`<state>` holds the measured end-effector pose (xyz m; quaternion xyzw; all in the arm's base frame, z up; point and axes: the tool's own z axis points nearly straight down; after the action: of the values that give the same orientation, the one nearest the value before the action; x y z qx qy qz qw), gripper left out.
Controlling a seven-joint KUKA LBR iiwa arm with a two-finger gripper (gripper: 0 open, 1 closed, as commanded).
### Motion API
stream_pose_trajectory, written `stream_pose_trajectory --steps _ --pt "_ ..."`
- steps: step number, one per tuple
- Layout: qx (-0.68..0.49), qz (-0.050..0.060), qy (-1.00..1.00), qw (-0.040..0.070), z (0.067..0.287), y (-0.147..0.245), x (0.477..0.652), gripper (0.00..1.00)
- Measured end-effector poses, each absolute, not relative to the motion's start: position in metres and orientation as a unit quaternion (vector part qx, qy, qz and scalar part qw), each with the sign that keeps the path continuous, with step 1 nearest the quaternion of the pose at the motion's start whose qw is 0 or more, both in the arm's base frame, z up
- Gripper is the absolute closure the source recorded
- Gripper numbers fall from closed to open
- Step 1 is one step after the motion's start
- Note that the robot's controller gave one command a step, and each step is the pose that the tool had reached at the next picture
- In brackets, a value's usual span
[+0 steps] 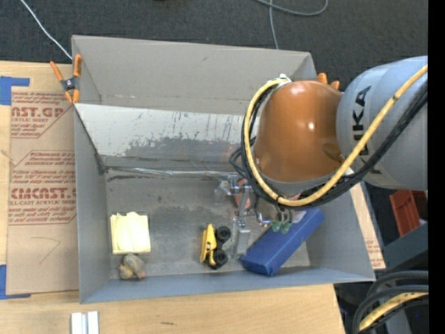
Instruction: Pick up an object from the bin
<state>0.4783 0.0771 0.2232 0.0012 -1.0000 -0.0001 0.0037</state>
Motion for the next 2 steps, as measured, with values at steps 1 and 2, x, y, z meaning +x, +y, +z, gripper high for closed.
stream_pose_trajectory --steps 1,2 --pt "0.0 -0.001 -1.0 0.0 0.228 0.077 0.48 0.0" --pt "0.183 -0.001 -0.983 0.001 0.136 0.082 0.491 0.0"
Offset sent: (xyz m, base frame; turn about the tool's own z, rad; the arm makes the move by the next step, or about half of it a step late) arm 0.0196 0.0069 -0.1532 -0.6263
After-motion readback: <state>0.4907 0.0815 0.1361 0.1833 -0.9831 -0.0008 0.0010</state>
